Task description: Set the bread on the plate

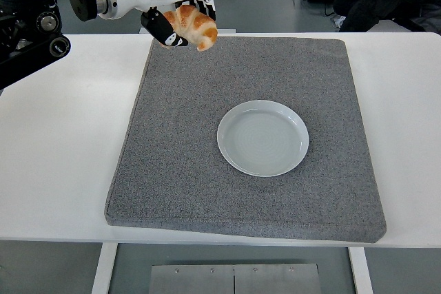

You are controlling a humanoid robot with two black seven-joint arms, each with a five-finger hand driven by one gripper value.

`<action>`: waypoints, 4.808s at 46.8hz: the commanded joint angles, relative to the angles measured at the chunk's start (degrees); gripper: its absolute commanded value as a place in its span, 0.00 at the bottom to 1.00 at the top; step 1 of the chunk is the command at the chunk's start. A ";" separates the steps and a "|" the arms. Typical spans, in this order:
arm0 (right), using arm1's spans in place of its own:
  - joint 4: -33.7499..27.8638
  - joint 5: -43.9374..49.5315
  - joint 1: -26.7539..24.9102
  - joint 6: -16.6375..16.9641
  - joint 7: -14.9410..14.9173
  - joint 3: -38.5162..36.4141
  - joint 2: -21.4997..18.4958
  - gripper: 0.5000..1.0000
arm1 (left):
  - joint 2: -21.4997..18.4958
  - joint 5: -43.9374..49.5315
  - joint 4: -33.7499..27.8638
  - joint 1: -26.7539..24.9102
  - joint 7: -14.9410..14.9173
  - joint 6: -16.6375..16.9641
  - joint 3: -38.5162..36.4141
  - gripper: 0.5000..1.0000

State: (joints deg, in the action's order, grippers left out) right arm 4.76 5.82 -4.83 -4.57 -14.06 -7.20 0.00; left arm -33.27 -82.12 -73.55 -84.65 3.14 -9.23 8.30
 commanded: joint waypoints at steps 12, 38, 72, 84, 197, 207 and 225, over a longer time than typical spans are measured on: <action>0.34 -0.02 0.00 0.09 0.00 0.00 0.00 1.00 | 12.08 -0.24 2.97 -0.51 -0.50 0.00 -1.08 0.00; 0.34 -0.02 0.00 0.09 0.00 0.08 0.00 1.00 | 28.88 -0.15 14.22 -1.04 -0.07 0.35 -4.34 0.00; 0.34 -0.02 0.00 0.00 0.00 0.00 0.00 1.00 | 31.25 -0.67 16.51 6.96 0.11 5.10 -11.81 0.00; 0.34 -0.02 0.00 0.00 0.00 -0.09 0.00 1.00 | 31.60 -1.20 19.14 7.75 0.81 8.61 -17.87 0.00; -0.71 0.15 1.67 -0.26 0.00 0.26 0.00 1.00 | 25.18 75.26 50.43 10.74 2.04 -4.57 17.10 0.96; -0.80 0.15 1.58 -0.26 0.00 0.35 0.00 1.00 | 29.67 80.88 53.95 15.04 1.43 -5.71 22.99 0.96; -0.80 0.15 1.49 -0.26 0.00 0.35 0.00 1.00 | 32.57 83.61 55.36 20.85 1.96 -7.21 29.06 0.96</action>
State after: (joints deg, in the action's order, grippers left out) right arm 3.95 5.98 -3.34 -4.88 -13.99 -6.87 0.00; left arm -0.98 1.52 -18.48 -63.86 5.06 -16.44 37.20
